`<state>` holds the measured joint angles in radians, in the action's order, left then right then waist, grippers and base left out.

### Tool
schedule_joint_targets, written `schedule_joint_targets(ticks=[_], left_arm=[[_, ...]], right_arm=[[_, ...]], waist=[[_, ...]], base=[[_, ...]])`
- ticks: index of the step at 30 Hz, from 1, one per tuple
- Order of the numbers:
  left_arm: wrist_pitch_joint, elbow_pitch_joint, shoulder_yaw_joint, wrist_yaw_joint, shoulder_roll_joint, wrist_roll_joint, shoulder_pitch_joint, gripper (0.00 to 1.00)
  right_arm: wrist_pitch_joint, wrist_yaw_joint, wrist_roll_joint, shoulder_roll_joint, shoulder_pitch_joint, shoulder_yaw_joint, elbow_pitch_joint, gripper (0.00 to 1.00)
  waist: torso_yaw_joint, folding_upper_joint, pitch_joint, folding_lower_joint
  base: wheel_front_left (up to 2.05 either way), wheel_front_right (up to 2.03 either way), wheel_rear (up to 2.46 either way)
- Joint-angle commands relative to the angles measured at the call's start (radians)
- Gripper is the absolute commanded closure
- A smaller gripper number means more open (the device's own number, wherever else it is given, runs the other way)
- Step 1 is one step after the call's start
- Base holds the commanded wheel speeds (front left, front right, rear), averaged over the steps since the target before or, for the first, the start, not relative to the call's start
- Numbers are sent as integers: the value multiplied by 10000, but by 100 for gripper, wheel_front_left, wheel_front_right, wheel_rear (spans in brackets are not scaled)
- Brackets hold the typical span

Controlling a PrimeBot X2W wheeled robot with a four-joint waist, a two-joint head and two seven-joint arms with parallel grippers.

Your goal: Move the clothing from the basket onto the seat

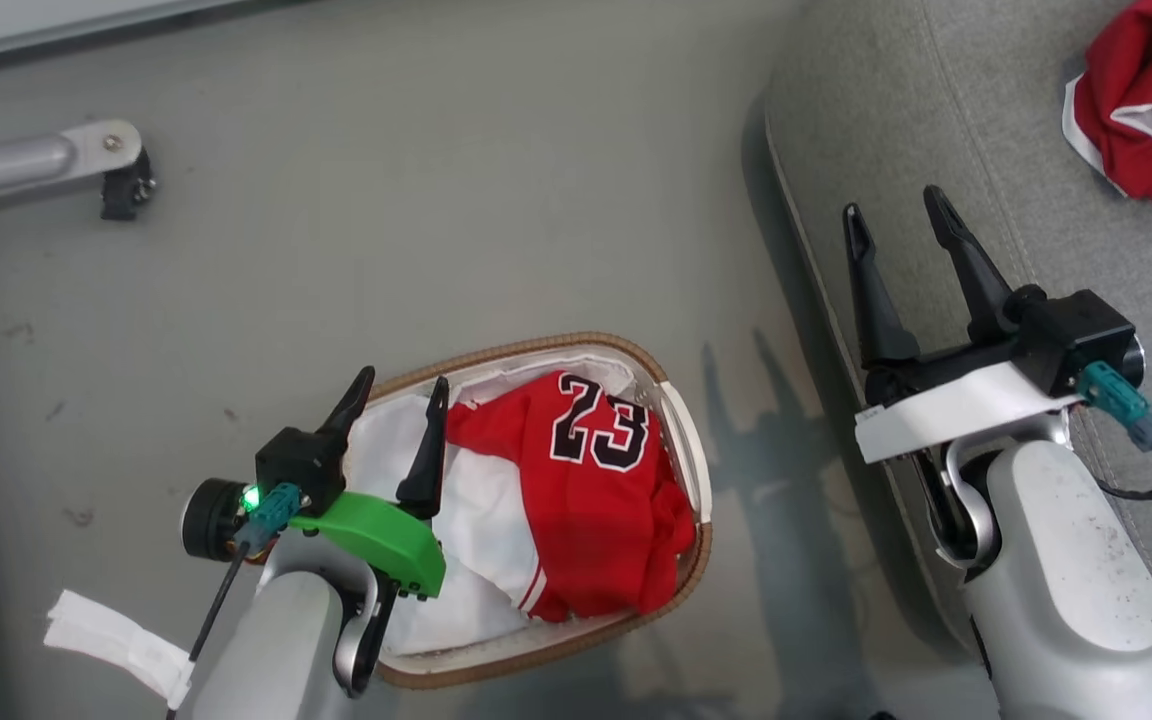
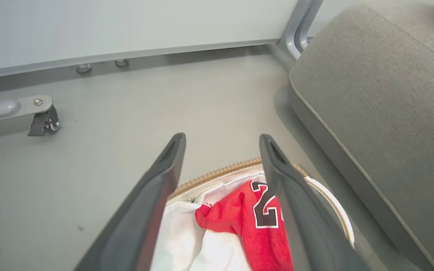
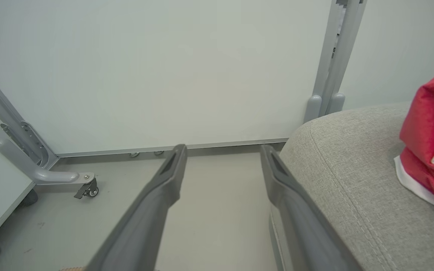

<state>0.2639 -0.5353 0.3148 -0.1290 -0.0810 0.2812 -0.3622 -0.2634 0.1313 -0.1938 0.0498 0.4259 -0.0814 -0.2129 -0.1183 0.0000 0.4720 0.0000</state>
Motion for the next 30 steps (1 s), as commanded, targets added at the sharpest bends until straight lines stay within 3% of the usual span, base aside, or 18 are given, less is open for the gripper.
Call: schedule_joint_targets(ticks=[1,16,30], left_arm=[[7,-141,140,-26,-167,87,-343,0],[6,-1794,2243,-28,-844,1239,-2095,0],[6,-2516,4885,-29,-806,3161,-3361,0]], right_arm=[[-19,-12,-78,25,228,-59,115,0],[-19,-10,-593,21,883,-596,1036,0],[-19,-10,-382,24,1210,-651,1379,0]], waist=[[-906,0,1311,0],[-1741,0,3162,0],[-1844,0,4081,0]], base=[[0,0,0],[0,0,0],[0,0,0]])
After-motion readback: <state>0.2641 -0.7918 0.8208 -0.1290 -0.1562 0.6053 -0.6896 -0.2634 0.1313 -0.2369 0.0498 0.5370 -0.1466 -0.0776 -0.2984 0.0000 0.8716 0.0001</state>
